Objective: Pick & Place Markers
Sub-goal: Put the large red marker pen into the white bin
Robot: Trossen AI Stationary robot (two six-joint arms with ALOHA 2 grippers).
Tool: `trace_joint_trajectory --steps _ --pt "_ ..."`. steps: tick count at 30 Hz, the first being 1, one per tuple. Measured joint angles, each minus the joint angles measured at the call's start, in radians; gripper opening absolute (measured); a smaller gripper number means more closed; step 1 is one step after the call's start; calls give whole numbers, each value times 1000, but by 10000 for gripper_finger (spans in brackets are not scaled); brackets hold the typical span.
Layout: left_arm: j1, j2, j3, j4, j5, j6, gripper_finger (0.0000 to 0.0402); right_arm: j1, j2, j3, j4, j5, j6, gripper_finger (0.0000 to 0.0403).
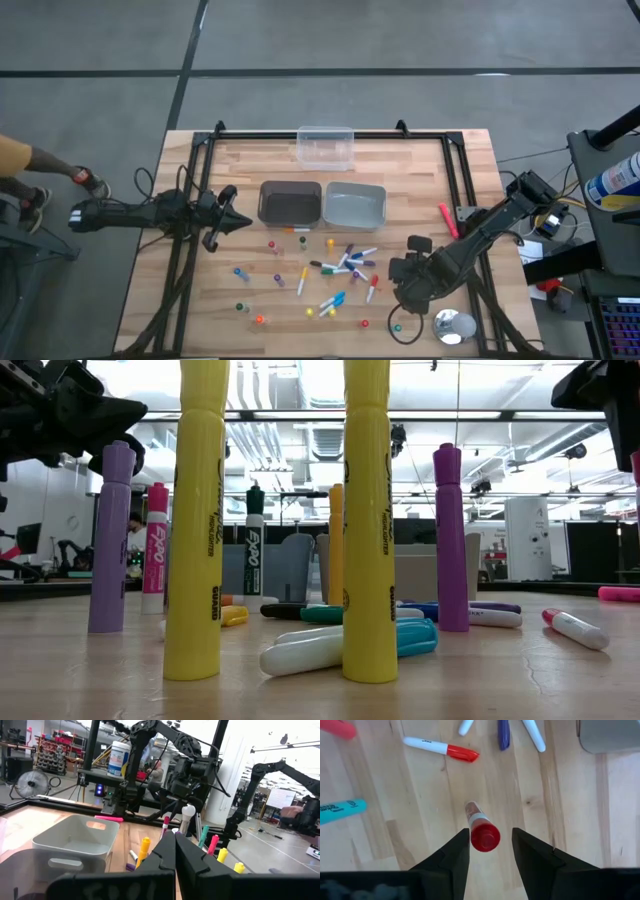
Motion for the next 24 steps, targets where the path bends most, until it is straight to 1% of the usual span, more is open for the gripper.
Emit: trace_joint_trajectory --steps 12,24 --pt "0 0 0 0 0 0 0 0 0 -7 29 0 -32 115" --pt "0 0 0 0 0 0 0 0 0 -7 36 -5 -34 74"
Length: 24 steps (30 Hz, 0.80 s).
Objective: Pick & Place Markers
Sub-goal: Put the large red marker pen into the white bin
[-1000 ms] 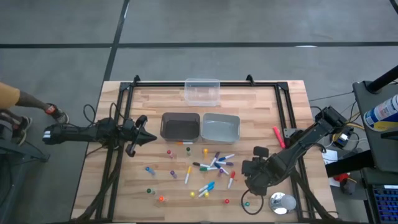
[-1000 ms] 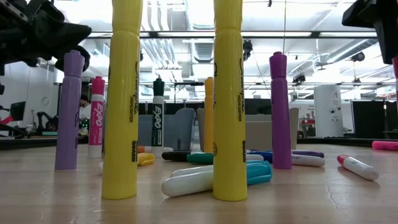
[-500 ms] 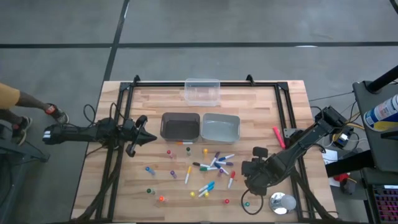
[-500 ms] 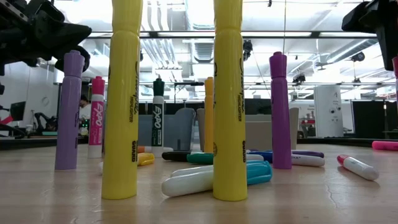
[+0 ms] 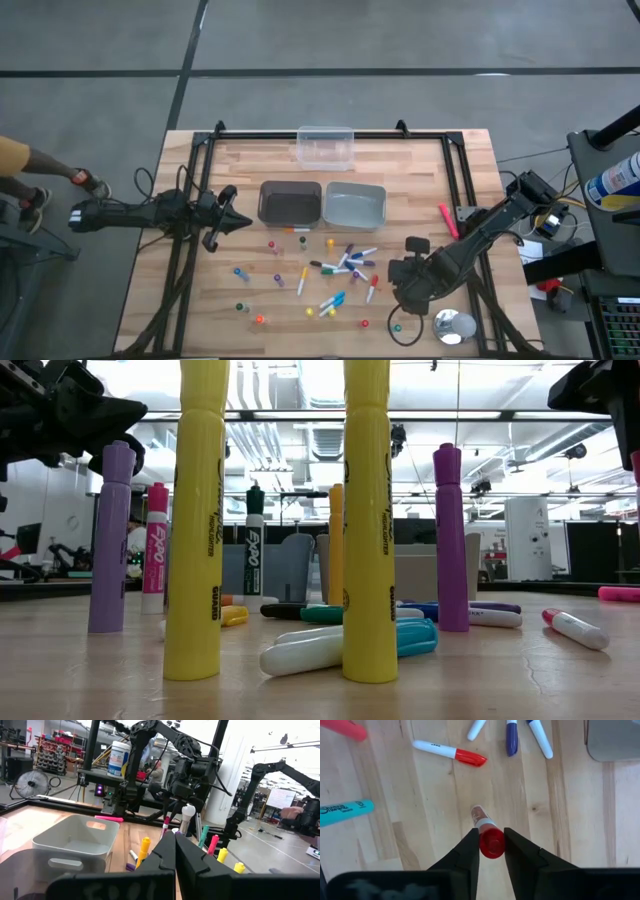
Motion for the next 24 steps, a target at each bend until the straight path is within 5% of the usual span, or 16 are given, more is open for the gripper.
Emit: trace_joint_trajectory --steps 24 --pt "0 0 0 0 0 0 0 -118 -9 81 -56 1 -196 68"
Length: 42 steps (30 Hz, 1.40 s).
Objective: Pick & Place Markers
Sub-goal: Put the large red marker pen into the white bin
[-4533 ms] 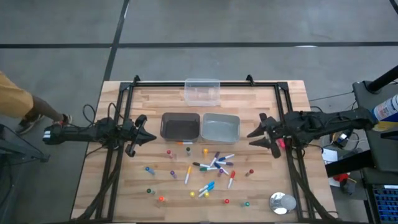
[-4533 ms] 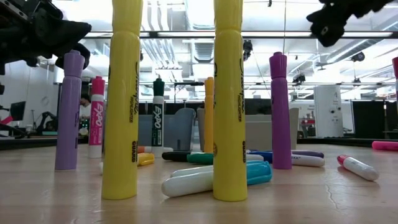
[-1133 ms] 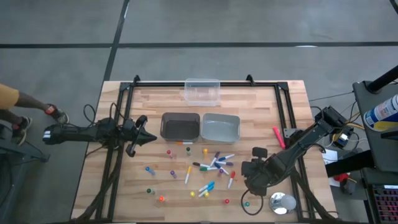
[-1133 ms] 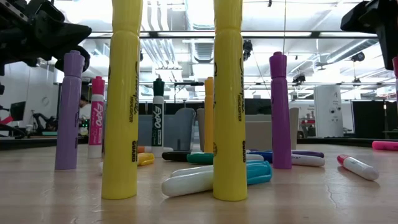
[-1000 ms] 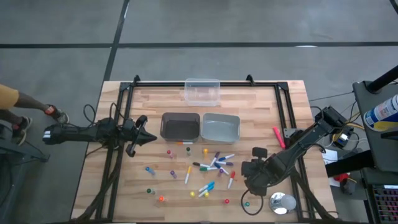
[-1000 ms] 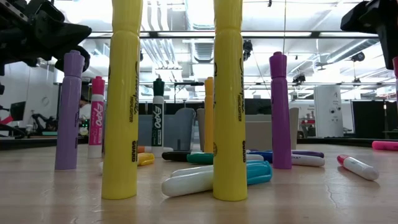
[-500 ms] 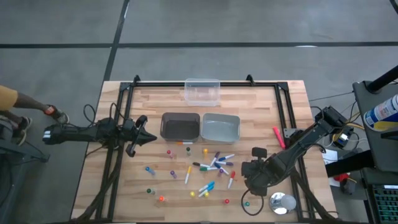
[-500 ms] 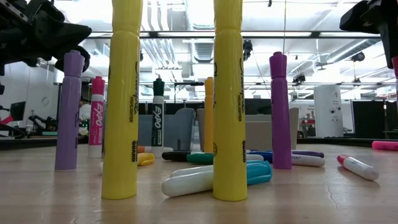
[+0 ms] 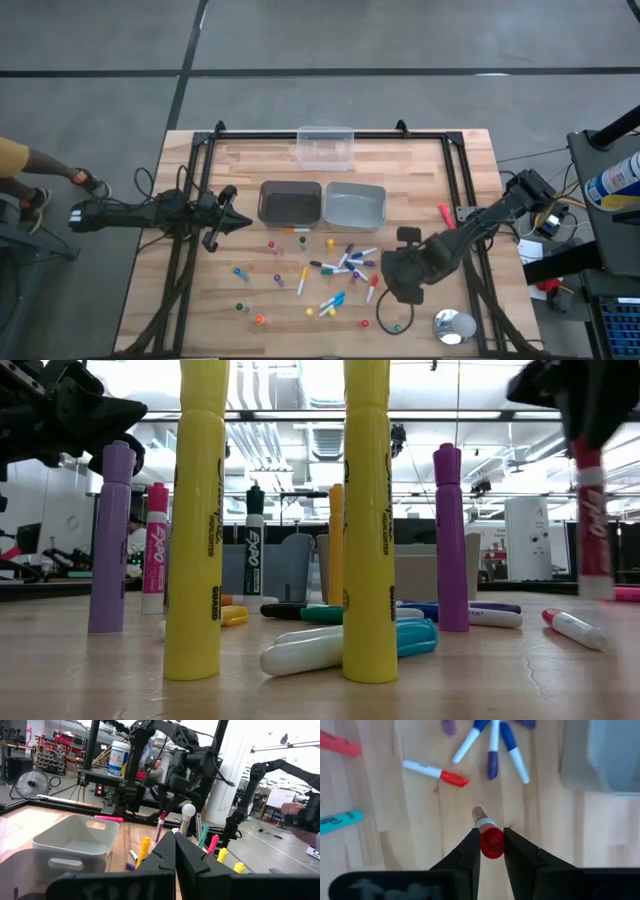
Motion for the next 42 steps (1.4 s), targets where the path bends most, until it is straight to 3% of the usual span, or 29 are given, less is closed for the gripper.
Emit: trace_joint_trajectory --steps 20,33,42 --pt "0 0 0 8 0 0 0 -329 -56 215 -90 81 -275 68" --pt "0 0 0 7 0 0 0 -614 -43 245 -90 17 -366 68" --pt "0 0 0 3 0 0 0 -697 35 244 -92 -32 -383 68"
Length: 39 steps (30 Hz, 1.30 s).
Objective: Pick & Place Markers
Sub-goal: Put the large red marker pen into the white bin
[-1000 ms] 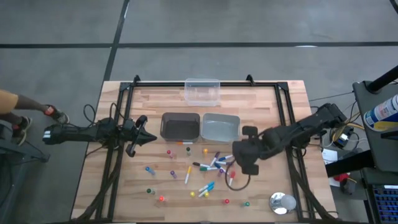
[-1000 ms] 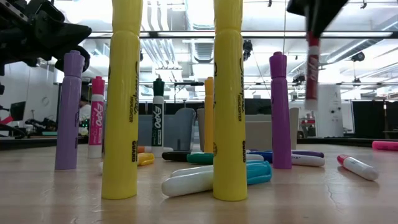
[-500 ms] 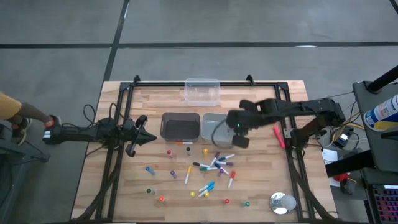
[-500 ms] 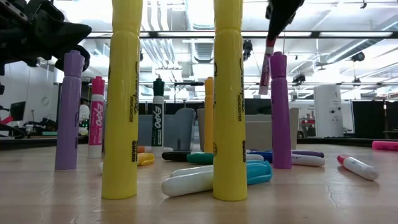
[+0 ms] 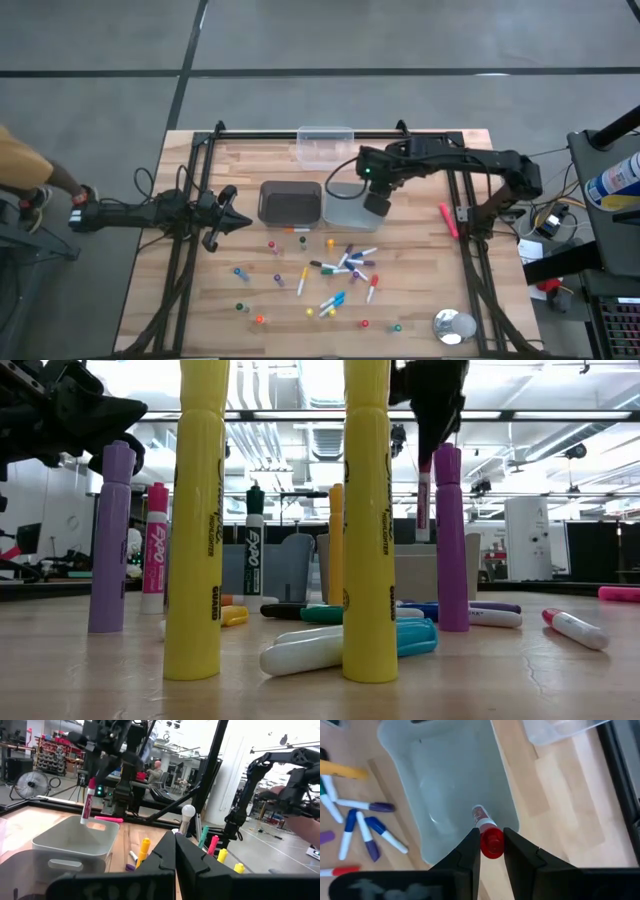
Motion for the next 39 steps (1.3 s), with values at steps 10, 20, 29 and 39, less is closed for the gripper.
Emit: trace_joint_trajectory --steps 10,20,29,39 --pt "0 0 0 -5 0 -3 0 -9 77 -1 21 -2 -65 68" --pt "0 0 0 -14 0 -22 0 -32 84 -34 69 -13 -91 68" --pt "0 0 0 -19 0 -28 0 -40 72 -109 123 -56 -126 68" --pt "0 0 0 -23 0 -29 0 -46 9 -192 198 -75 -157 68"
